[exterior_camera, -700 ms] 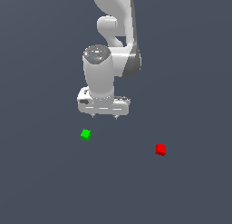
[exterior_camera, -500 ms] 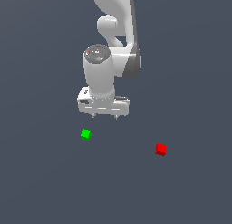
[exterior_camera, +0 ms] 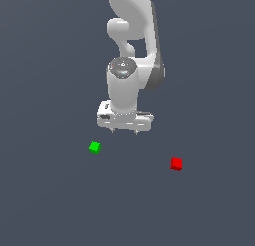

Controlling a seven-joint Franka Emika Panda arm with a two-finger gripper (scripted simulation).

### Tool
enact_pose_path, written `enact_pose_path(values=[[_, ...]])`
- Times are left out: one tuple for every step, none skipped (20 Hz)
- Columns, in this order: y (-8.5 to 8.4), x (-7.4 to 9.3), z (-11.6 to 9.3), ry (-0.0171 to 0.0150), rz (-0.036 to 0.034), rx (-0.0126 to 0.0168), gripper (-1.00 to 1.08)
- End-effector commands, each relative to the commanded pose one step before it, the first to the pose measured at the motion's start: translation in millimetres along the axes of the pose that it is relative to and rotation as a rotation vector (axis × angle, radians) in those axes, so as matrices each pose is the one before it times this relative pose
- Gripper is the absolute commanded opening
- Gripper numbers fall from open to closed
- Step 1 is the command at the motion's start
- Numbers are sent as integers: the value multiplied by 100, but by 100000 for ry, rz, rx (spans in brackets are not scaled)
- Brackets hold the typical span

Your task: Stack the red cube on top of the green cube.

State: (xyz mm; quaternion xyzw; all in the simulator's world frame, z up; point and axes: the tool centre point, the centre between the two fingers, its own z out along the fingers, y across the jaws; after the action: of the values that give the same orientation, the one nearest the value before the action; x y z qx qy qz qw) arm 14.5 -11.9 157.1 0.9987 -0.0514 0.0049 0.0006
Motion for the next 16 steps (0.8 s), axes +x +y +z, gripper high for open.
enact_pose_path(values=[[-1891,244,671,-110,840,34,100],[-845,131,304,-33,446,6,100],[-883,138,317,-34,462,5,100],[-910,144,327,-35,477,5,100],[-930,150,335,-36,492,4,100],[-949,154,341,-37,497,3,100],[-962,158,346,-37,501,2,100],[-968,163,350,-38,511,1,100],[-976,166,352,-38,511,0,100],[-977,170,353,-38,515,-1,100],[-980,173,353,-38,513,-2,100],[-977,176,352,-38,515,-3,100],[-974,179,351,-37,513,-3,100],[-963,179,346,-37,504,-4,100],[-914,175,329,-35,482,-4,100],[-868,169,311,-33,457,-4,100]])
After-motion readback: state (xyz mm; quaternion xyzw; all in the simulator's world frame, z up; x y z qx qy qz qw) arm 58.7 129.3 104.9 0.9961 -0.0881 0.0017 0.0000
